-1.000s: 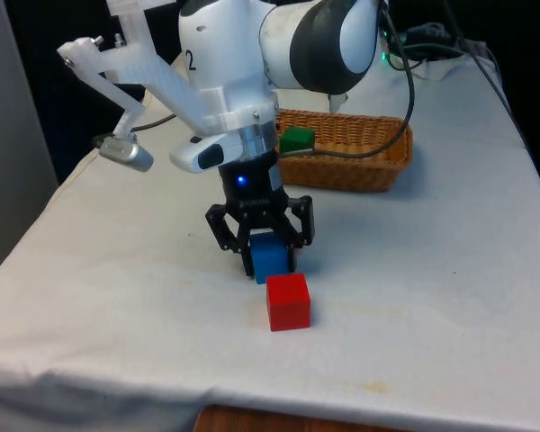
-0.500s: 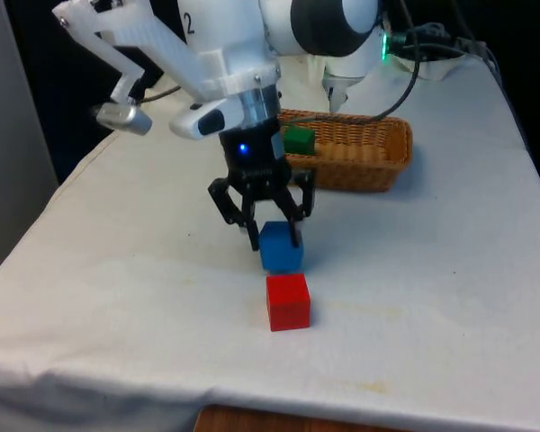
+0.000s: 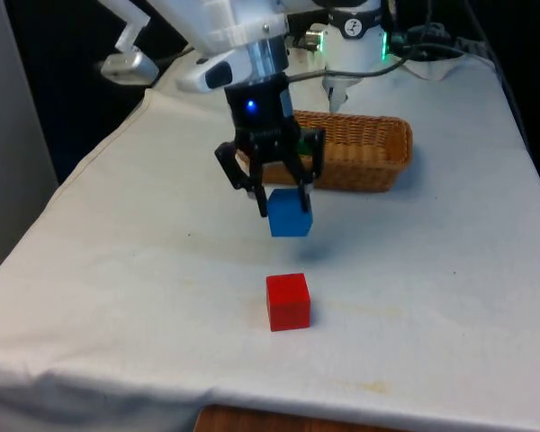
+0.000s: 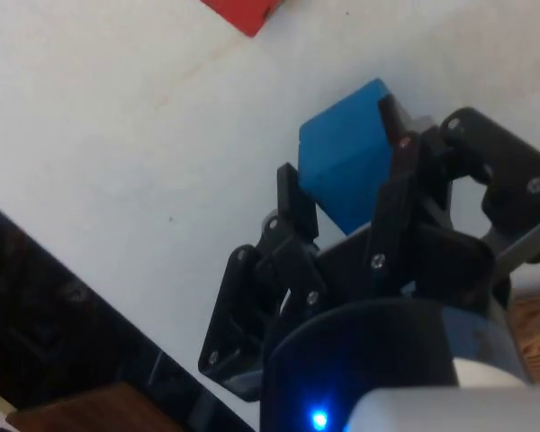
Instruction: Pick up exactly two blocks and place them into the basket.
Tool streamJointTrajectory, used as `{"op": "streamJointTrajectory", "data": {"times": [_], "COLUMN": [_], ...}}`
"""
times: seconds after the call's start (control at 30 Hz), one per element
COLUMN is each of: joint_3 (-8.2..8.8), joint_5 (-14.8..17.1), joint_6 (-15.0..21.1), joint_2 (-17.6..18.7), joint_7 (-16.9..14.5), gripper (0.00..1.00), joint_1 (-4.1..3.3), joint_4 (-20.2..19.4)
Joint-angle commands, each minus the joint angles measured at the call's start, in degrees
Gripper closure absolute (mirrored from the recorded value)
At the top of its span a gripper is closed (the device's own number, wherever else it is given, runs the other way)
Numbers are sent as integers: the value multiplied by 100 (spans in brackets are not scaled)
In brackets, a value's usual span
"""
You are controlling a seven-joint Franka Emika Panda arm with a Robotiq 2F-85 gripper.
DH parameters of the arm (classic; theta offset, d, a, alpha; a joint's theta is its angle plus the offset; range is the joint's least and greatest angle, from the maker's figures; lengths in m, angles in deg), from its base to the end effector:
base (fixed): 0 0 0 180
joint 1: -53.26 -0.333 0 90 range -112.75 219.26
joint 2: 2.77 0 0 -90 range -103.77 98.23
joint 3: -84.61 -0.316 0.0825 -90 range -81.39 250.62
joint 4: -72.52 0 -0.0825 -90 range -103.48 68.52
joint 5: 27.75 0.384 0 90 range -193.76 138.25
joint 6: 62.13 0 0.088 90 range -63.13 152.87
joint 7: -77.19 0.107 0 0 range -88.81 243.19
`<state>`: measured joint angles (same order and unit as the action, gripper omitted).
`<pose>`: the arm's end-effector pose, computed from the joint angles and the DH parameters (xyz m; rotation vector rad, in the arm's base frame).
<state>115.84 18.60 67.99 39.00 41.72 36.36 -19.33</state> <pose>0.6945 -0.1004 0.2541 -2.9094 0.0195 -0.2874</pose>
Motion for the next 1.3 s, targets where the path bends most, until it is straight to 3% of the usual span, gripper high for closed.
{"op": "streamJointTrajectory", "data": {"times": [0.0,0.23,0.27,0.3,0.5,0.53,0.57,0.6,0.87,0.9,0.93,1.2,1.23,1.27], "joint_3": [69,57,6,57,57,57,6,57,63,6,63,40,0,34], "joint_5": [-103,-401,-338,-441,-716,-751,-693,-791,-1152,-1077,-1192,-1576,-1450,-1667], "joint_6": [-6,23,0,23,86,97,34,103,109,40,109,97,40,92], "joint_2": [-195,-779,-705,-848,-1329,-1387,-1335,-1455,-2000,-1942,-2057,-2630,-2532,-2767], "joint_7": [46,69,34,69,57,52,29,57,86,34,92,189,97,229], "gripper": [98,98,98,98,98,98,98,98,98,98,98,98,98,98], "joint_1": [-92,-183,-120,-195,-246,-246,-189,-258,-286,-218,-286,-304,-241,-309], "joint_4": [-172,-659,-579,-722,-1192,-1255,-1180,-1324,-1845,-1765,-1896,-2372,-2269,-2481]}}
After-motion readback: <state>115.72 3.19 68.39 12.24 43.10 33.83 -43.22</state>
